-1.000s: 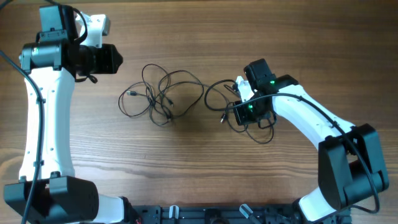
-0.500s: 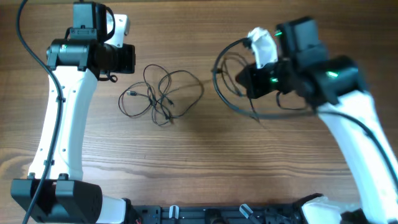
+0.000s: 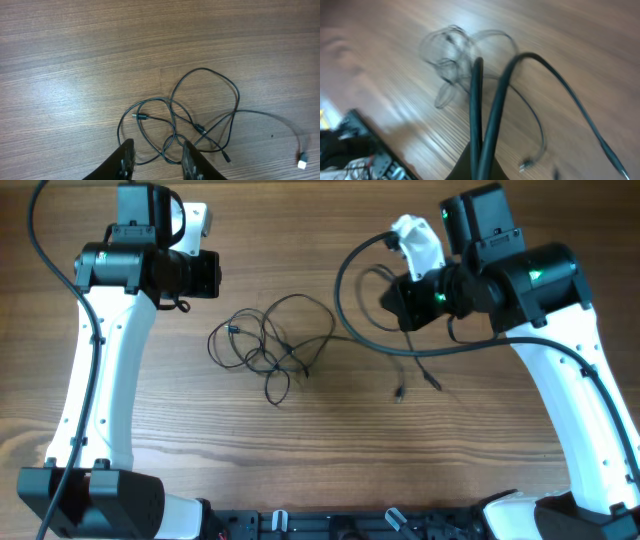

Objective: Untangle cables

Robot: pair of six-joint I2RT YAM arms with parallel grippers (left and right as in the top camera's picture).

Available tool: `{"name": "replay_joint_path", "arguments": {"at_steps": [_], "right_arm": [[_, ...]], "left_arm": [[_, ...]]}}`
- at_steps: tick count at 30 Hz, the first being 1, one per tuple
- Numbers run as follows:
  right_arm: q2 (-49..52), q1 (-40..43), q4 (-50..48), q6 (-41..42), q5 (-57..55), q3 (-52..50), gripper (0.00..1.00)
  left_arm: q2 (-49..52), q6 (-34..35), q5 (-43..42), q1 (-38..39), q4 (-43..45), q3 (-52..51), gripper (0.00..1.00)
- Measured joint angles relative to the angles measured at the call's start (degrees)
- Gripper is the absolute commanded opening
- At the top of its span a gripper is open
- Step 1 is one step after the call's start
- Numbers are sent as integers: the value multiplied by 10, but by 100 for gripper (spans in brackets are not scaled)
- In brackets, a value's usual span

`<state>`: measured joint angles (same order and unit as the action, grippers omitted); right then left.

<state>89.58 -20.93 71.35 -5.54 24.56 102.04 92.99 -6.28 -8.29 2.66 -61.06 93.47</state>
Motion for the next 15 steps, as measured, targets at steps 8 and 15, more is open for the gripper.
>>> {"name": "replay_joint_path", "arguments": {"at_steps": [8, 15], "right_arm": [[0, -1, -2, 34, -78, 0, 4], [0, 0, 4, 143, -270, 0, 4]], "left_arm": [[0, 0, -1, 0, 0, 0, 32], [0, 0, -1, 0, -1, 0, 32]]}}
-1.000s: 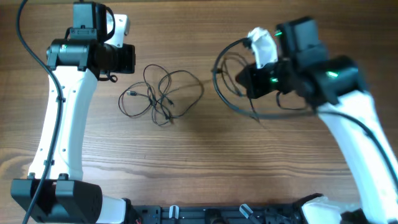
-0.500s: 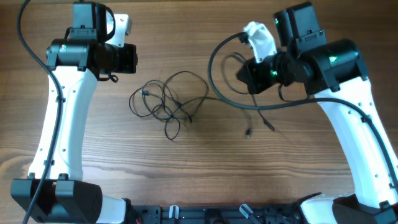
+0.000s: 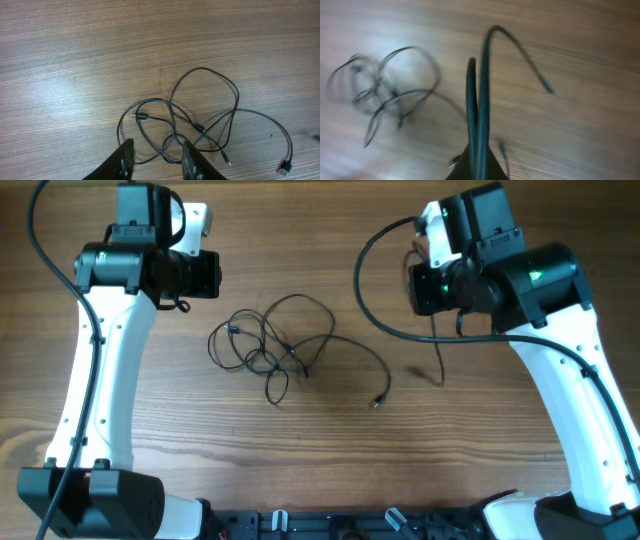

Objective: Untangle cables

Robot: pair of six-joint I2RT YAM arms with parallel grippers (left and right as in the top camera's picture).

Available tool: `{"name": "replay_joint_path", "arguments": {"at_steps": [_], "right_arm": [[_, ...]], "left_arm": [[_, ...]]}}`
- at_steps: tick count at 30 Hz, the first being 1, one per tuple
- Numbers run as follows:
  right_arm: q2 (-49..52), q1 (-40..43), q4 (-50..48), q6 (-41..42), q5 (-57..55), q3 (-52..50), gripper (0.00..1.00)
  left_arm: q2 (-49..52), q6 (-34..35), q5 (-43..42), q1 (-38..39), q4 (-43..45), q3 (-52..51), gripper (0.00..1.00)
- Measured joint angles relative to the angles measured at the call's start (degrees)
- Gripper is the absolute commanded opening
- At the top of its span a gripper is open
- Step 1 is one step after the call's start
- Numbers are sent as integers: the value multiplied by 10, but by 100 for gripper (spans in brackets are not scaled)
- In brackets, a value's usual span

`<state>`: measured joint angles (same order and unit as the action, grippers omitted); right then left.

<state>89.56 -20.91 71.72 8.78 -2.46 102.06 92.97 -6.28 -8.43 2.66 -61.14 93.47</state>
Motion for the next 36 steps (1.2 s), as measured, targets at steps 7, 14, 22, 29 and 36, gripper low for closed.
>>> {"name": "replay_joint_path", "arguments": {"at_steps": [7, 14, 22, 29, 36], "right_arm": [[0, 83, -2, 49, -80, 61, 4], [0, 249, -108, 44, -78, 91, 6], [91, 353, -213, 24, -66, 137, 15], [332, 436, -222, 1, -66, 350, 24], [453, 490, -187, -1, -66, 395, 24]], "left_arm": [[0, 0, 0, 0, -2, 0, 32], [0, 0, -5, 0, -2, 0, 33], [0, 10, -9, 0, -7, 0, 31], [0, 15, -11, 14, -12, 0, 30], [0, 15, -11, 42, -17, 0, 31]]}}
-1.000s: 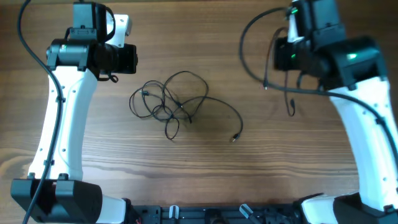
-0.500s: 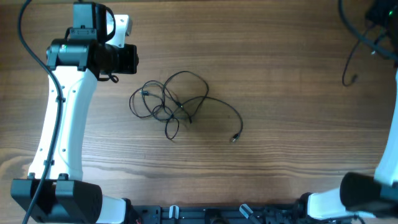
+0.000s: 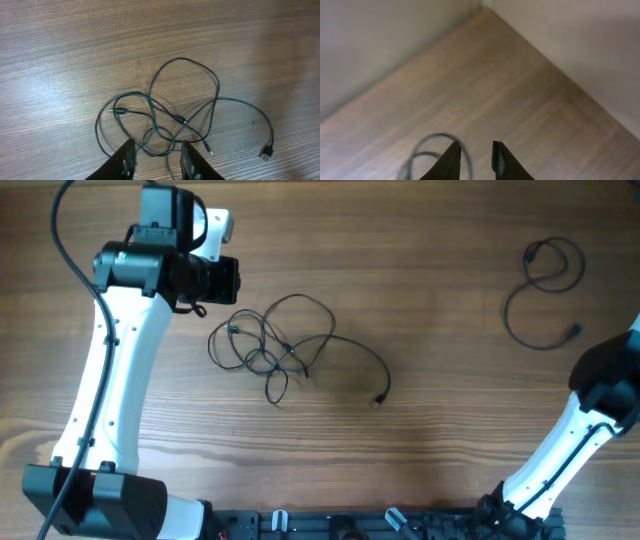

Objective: Untangle cables

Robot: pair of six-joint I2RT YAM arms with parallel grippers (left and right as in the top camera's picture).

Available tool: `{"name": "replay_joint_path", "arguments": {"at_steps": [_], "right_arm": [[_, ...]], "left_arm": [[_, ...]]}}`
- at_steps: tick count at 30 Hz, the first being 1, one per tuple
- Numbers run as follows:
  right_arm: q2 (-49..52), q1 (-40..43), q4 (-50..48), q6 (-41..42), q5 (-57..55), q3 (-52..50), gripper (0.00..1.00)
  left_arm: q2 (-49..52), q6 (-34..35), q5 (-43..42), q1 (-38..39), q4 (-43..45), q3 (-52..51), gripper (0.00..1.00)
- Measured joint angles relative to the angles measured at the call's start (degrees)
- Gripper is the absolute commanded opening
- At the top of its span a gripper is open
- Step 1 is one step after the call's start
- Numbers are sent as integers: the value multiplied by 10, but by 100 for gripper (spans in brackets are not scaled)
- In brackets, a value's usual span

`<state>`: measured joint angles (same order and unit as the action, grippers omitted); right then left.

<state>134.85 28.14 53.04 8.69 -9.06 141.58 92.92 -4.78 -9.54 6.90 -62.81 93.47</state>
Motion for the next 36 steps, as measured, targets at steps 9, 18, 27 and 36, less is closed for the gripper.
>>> {"name": "replay_joint_path", "arguments": {"at_steps": [9, 18, 27, 36], "right_arm": [[4, -2, 83, 30, 0, 5, 40], [4, -42, 207, 123, -5, 5, 40], [4, -132, 160, 177, -26, -123, 42], [4, -134, 73, 202, -26, -252, 46]], "left_arm": [[0, 2, 0, 0, 0, 0, 32], [0, 4, 0, 0, 2, 0, 31], [0, 4, 0, 0, 2, 0, 30], [0, 4, 0, 0, -7, 0, 30]]}}
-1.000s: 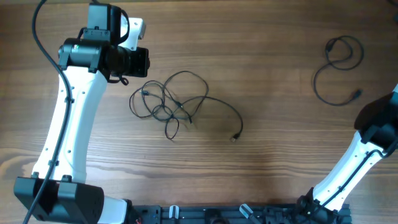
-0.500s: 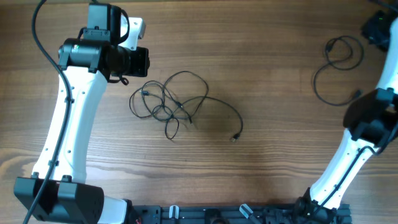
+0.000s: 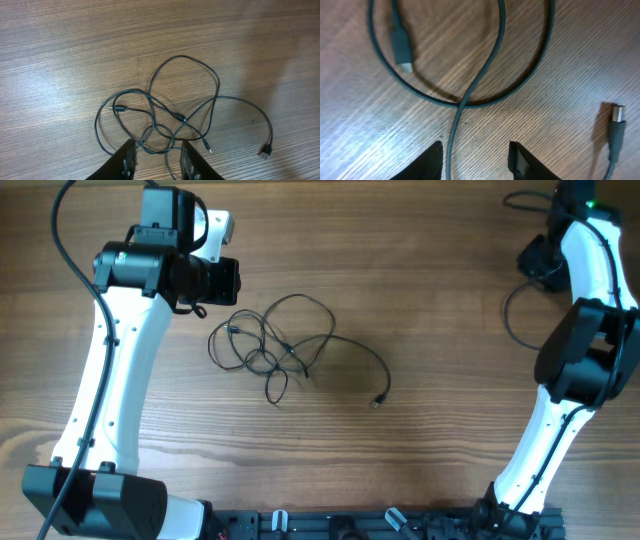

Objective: Untangle cables

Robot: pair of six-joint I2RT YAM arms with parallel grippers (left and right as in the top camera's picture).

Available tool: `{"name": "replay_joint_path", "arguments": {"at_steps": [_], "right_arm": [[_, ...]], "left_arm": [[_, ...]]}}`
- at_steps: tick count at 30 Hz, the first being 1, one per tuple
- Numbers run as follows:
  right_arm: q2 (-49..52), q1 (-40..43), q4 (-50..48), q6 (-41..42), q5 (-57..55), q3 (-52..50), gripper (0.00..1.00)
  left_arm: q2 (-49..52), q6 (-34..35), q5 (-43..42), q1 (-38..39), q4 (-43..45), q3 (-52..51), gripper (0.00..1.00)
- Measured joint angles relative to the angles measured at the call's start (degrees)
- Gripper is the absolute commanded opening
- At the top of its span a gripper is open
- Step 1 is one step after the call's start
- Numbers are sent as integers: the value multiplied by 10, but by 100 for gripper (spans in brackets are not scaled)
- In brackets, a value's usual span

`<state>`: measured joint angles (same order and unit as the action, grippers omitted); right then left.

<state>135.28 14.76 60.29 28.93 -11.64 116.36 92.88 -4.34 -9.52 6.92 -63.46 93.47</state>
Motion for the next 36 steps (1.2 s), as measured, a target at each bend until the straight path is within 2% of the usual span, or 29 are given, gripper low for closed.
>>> {"name": "replay_joint_path", "arguments": {"at_steps": [9, 18, 27, 36], "right_arm": [[0, 0, -12, 9, -11, -14, 48], [0, 0, -13, 54, -40, -17, 50], [0, 0, -68, 90, -51, -78, 55], [0, 0, -118, 66, -7, -80, 56]], "left_arm": [[0, 0, 0, 0, 0, 0, 30], [0, 0, 0, 0, 0, 0, 30], [0, 0, 0, 0, 0, 0, 30], [0, 0, 0, 0, 1, 0, 30]]}}
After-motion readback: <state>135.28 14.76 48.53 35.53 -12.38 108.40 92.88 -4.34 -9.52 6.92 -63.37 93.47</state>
